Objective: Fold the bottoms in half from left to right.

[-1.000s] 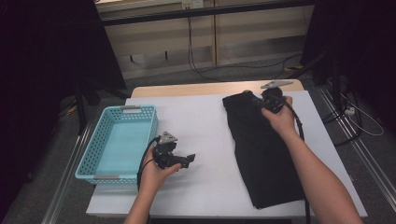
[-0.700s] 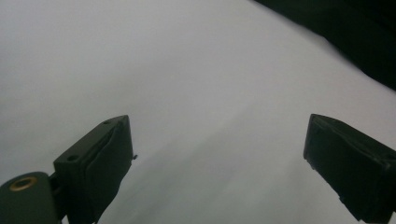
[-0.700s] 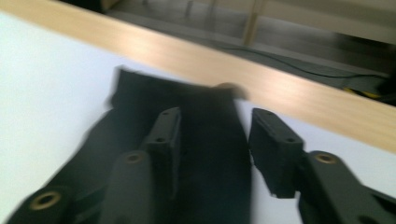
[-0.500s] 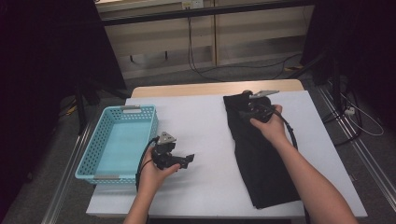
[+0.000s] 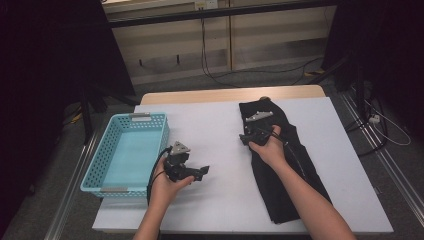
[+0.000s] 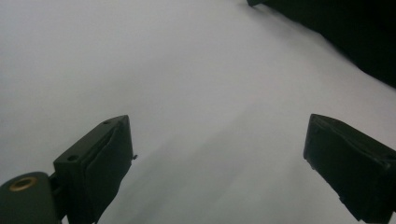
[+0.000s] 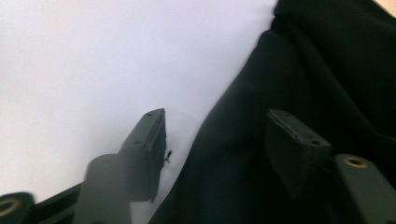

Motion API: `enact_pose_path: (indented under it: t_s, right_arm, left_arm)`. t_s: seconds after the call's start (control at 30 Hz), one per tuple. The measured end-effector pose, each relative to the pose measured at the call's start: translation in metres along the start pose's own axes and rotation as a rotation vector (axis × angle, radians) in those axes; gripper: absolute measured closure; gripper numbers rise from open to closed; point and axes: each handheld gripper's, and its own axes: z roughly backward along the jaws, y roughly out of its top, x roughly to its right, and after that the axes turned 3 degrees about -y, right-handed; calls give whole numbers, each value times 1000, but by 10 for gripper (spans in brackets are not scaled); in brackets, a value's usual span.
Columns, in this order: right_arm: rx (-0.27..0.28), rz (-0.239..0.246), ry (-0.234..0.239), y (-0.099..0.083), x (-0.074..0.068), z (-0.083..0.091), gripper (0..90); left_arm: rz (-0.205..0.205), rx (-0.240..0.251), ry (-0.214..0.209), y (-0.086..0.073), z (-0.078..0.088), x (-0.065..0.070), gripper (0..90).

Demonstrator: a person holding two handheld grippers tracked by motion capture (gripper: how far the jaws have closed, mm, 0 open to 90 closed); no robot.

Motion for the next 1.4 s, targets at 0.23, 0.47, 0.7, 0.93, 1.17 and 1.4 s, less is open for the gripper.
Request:
enact_pose_path:
  t_s: [0.23,0.47,0.7,0.93,1.17,1.4]
  right_arm:
    - [6,-9,-34,-2,14,1,796]
    - [21,-58,37,-4,21,3,865]
    - [40,4,141,-3,-3,11,867]
    - [54,149,281,-11,-48,31,866]
    - [42,262,373,-25,-89,50,864]
    - [40,284,458,-35,-108,63,864]
  left_arm:
    - [1,-8,3,-2,-1,1,83]
    - [4,-4,12,-2,1,0,83]
    - [4,7,18,0,5,-1,83]
    - [13,10,32,1,5,-3,92]
    - [43,29,57,6,5,-6,111]
    - [41,31,57,9,4,-8,119]
